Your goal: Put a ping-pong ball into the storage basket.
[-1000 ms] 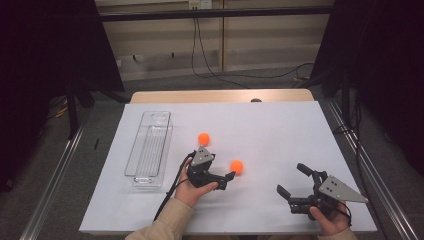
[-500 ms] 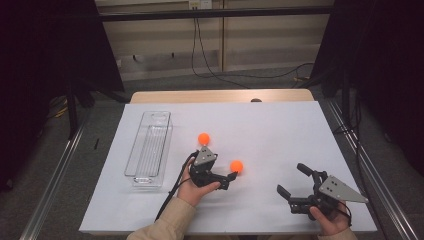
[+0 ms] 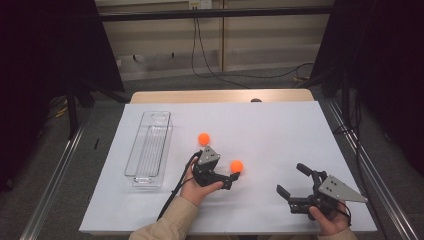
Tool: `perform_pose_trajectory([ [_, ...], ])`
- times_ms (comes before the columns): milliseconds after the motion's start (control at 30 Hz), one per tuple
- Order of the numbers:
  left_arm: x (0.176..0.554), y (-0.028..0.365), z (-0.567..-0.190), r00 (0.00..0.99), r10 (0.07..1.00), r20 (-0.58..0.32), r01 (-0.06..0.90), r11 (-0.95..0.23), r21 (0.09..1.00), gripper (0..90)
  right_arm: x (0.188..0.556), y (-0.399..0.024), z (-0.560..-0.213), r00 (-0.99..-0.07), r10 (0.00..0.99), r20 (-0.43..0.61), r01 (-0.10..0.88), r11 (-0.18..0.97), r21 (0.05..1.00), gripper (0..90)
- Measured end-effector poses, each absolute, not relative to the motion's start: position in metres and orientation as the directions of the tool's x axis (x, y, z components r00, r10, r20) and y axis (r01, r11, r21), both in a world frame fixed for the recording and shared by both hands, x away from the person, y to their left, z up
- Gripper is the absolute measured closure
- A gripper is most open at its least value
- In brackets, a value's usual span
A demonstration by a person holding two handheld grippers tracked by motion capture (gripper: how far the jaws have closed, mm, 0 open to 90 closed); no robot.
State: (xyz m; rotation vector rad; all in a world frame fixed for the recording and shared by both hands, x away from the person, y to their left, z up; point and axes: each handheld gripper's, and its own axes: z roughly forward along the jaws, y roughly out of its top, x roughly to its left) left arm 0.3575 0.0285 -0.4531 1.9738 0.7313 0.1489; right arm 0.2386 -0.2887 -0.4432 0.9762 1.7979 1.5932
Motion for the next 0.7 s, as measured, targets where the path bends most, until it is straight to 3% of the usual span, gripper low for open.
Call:
perform_pose_trajectory([
  [700,0.3603,0.0230,-0.4553,0.806,0.555,-0.208,0.442,-0.331,0.834,5.4,0.2387,-0.2887,-0.4431,-0.592,0.803,0.070,0.163,0.034,0.986,2.4],
])
